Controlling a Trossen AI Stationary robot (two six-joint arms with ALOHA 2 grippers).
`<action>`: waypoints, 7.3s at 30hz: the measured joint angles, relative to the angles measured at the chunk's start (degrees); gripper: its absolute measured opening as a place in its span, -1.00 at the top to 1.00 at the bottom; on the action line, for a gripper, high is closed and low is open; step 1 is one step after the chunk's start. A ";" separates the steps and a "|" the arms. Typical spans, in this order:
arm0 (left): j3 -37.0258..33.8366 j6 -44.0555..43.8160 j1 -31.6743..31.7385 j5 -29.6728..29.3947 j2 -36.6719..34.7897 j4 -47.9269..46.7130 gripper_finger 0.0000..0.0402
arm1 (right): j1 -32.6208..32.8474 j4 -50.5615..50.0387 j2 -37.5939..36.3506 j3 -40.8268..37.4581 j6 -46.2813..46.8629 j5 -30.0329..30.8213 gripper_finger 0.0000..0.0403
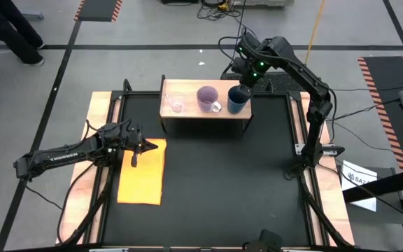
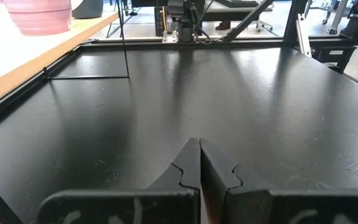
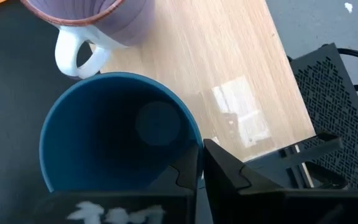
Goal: Stack small to large cups/mugs on shelf
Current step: Put the blue cup on the shelf, then return to Home Position
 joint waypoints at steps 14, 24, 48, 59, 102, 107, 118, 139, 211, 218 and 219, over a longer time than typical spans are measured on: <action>0.00 0.00 0.00 0.02 -0.01 -0.03 1.00 | 0.00 1.49 -0.08 0.02 0.67 -0.04 0.77; 0.00 0.05 0.00 0.02 0.00 -0.04 1.00 | 0.00 0.14 -0.09 0.63 1.09 -0.04 0.43; 0.00 -0.04 -0.04 0.04 0.00 -0.09 1.00 | 4.13 0.46 -7.58 3.30 1.29 -3.05 0.87; 0.00 0.20 -0.02 0.04 0.00 -0.09 1.00 | 9.58 0.70 -15.96 1.96 -0.07 -3.06 1.00; 0.00 -0.70 0.00 -0.10 -0.02 3.26 1.00 | 13.51 33.11 -77.08 -75.13 8.15 -7.63 1.00; 0.00 -0.46 0.00 -0.07 0.00 3.81 1.00 | 13.51 40.15 -83.98 -81.63 8.14 -9.26 1.00; 0.00 -1.98 -0.04 2.95 -0.02 10.29 1.00 | 13.33 48.48 -91.98 -91.14 5.30 -10.23 1.00; 0.00 0.38 0.00 2.97 -0.02 10.54 1.00 | 13.34 81.63 -95.62 -106.53 22.33 -12.00 1.00; 1.95 4.60 -10.05 -15.08 -0.02 7.99 1.00 | 43.78 115.41 -89.64 -130.47 13.62 -6.88 1.00; 1.95 4.70 -10.07 -15.10 -0.02 7.63 1.00 | 48.44 114.32 -89.72 -130.49 7.55 -0.44 1.00; 1.95 4.68 -10.08 -15.10 -0.02 7.65 1.00 | 48.30 112.99 -89.72 -130.49 7.45 -0.43 1.00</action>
